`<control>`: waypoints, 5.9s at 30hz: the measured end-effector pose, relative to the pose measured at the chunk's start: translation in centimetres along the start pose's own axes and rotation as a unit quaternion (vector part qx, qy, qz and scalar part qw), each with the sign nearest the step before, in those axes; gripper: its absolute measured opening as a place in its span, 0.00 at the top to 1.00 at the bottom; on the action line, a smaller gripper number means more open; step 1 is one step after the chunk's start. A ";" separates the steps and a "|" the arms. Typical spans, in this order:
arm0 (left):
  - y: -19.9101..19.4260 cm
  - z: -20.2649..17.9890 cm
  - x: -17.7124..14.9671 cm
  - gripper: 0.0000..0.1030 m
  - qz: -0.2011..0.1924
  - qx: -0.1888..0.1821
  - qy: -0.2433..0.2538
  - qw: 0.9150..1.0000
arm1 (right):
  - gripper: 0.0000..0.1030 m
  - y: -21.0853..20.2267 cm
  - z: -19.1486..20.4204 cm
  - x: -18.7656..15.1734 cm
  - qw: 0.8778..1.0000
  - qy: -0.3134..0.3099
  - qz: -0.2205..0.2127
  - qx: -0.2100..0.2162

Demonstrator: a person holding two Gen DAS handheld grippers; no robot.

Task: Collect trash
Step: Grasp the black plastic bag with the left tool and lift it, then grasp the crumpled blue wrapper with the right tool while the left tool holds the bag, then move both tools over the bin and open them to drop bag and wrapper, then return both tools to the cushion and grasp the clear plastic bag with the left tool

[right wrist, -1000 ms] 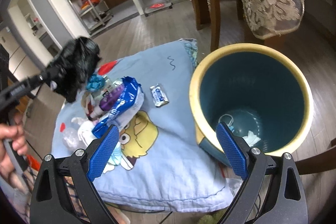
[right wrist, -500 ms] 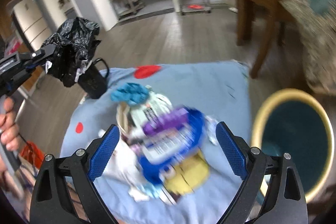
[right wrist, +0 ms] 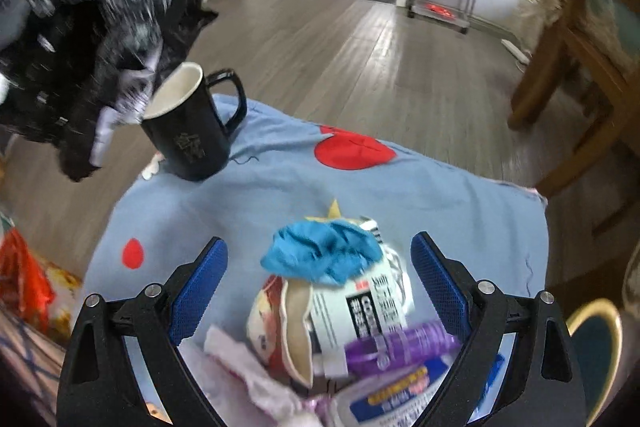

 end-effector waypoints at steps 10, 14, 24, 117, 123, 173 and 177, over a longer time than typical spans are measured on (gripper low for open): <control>0.6 -0.2 -0.2 0.92 0.007 -0.003 0.008 1.000 | 0.59 3.4 -0.7 -1.1 0.999 -0.002 0.046 -0.020; 0.7 -0.6 -0.4 0.92 0.007 -0.005 0.013 1.000 | 0.73 1.7 -1.7 -1.2 0.999 0.021 0.026 -0.003; 1.1 -2.3 -0.9 0.92 0.011 -0.018 0.029 0.999 | 0.74 -6.0 -4.3 -0.2 0.997 0.062 -0.050 0.023; 2.1 -19.3 -11.1 0.06 0.071 -0.166 0.200 0.963 | 0.05 -25.9 -20.9 -20.1 0.923 0.333 -0.132 -0.139; 1.5 -14.8 -11.7 0.06 0.091 -0.111 0.199 0.970 | 0.05 -25.1 -20.1 -19.9 0.927 0.329 -0.131 -0.124; 2.7 -4.1 -20.7 0.67 0.294 0.022 0.258 0.920 | 0.05 -19.5 -9.4 -16.5 0.980 0.186 -0.069 -0.027; 1.7 -3.6 -19.2 0.70 0.288 0.016 0.243 0.926 | 0.05 -19.0 -7.9 -16.0 0.985 0.160 -0.067 -0.016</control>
Point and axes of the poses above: each gripper's, at about its wrist camera, not at the fingertips, and y roughly the way its jaws point, z to its left, x to its top, the point moved 1 cm from there along y, roughly the way its jaws point, and after that the axes turned 11 degrees about -z, right-handed, at the moved point
